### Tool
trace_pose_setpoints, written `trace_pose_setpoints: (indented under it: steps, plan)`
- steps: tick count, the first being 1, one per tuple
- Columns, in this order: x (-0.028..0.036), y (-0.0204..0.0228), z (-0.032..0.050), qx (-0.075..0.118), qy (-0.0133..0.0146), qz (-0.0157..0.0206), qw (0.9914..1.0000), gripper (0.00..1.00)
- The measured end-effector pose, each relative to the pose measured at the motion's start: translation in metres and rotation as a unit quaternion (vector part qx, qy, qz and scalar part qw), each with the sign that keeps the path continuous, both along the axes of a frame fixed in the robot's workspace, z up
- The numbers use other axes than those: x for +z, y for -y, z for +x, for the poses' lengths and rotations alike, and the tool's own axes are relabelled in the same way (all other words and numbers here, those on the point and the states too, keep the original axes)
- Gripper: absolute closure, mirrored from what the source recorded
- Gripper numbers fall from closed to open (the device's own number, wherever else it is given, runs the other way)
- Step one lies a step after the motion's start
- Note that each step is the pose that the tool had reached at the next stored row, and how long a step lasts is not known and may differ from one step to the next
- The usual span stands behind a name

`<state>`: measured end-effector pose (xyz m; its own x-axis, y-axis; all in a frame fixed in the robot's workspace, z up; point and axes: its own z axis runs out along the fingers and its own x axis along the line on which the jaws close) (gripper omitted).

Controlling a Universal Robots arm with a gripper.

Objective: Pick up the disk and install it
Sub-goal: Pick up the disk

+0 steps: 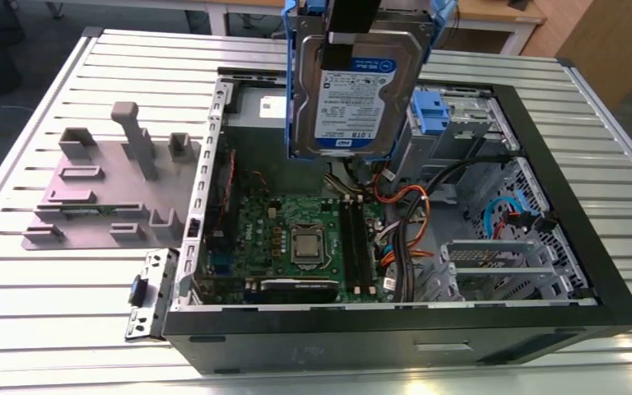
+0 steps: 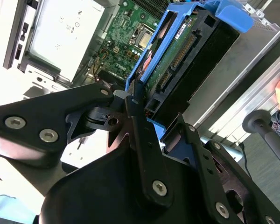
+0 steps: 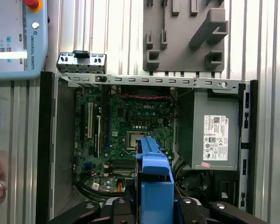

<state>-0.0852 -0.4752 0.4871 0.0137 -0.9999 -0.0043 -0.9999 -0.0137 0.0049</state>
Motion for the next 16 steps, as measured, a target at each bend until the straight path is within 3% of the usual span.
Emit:
trace_pose_setpoints:
  steps: [16]
  plan:
    - [-0.0001,0.0057,0.0,0.0,0.0,0.0,1.0,0.64]
